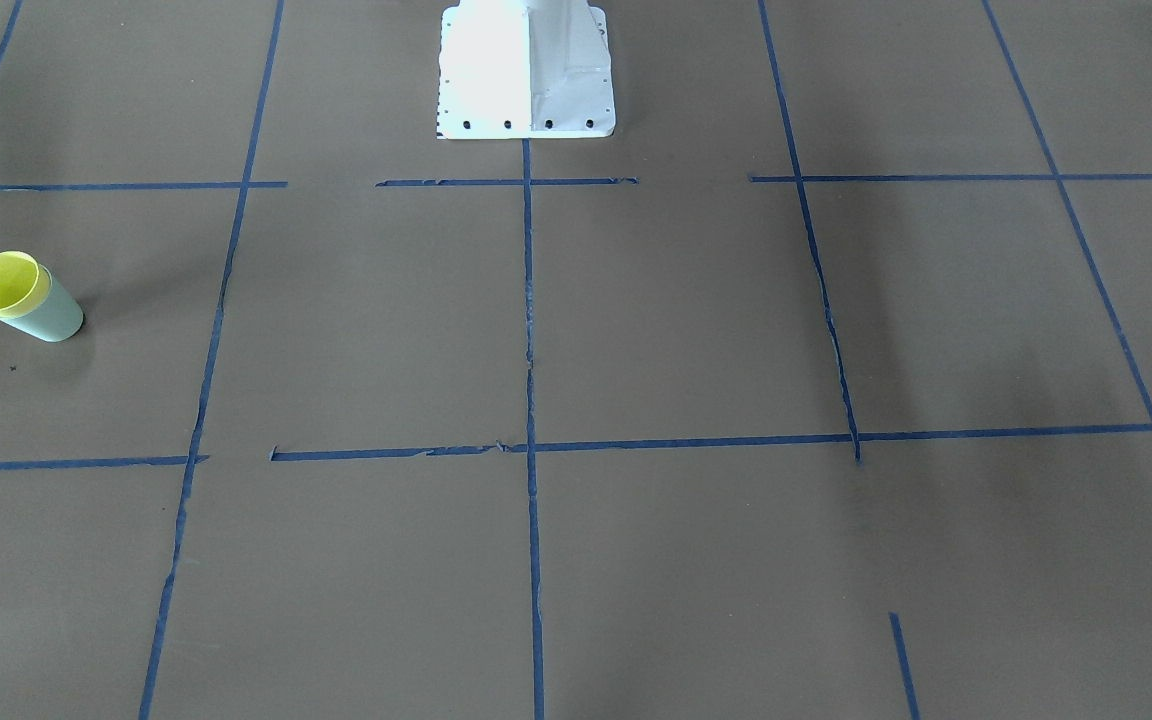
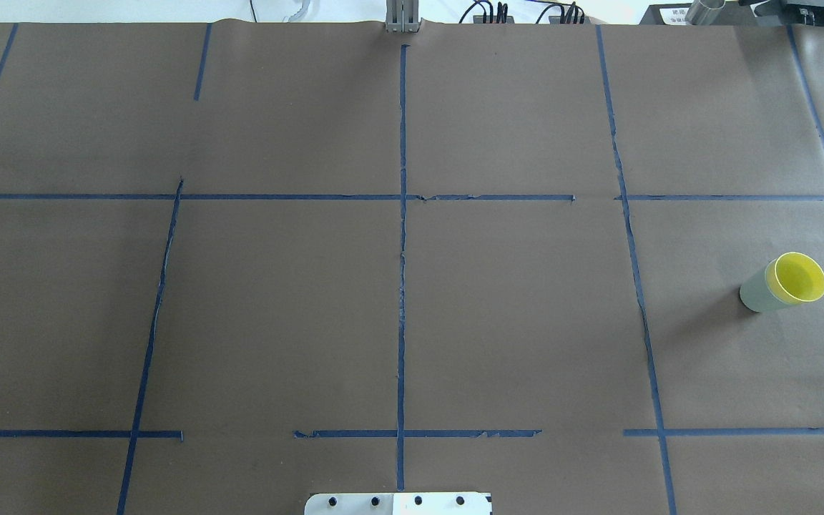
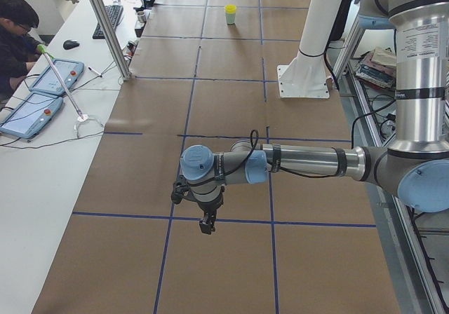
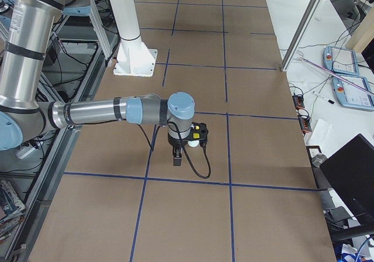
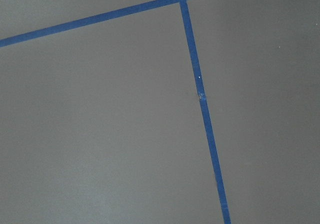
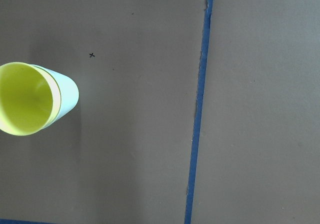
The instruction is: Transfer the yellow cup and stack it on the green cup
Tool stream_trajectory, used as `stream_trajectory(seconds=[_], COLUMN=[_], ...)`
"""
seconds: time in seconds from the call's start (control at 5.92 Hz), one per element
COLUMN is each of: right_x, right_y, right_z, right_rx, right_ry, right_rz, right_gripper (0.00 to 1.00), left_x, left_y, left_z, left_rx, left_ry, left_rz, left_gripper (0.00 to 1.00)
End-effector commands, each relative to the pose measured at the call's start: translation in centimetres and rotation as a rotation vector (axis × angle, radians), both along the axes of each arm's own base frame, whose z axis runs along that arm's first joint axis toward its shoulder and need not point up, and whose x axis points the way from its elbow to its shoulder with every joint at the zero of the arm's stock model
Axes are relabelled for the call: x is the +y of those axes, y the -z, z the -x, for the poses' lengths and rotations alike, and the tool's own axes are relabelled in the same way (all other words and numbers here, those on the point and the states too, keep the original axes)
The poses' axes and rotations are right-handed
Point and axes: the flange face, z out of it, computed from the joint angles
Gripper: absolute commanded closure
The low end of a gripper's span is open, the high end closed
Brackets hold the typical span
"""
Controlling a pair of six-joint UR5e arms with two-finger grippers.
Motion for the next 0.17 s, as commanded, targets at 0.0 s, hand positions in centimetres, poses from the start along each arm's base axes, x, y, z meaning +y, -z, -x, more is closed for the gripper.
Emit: stream_trajectory(seconds=[0.0], right_x=[0.01], right_y=[-0.01], right_z=[0.00], right_rx=[0.000], right_ry=[0.000], right_rz=[0.001], right_gripper=[0.00], left_x=[0.01], left_y=[-0.02], left_z=[0.00], left_rx=[0.000], left_ry=[0.000], left_rz=[0.001], left_gripper=[0.00])
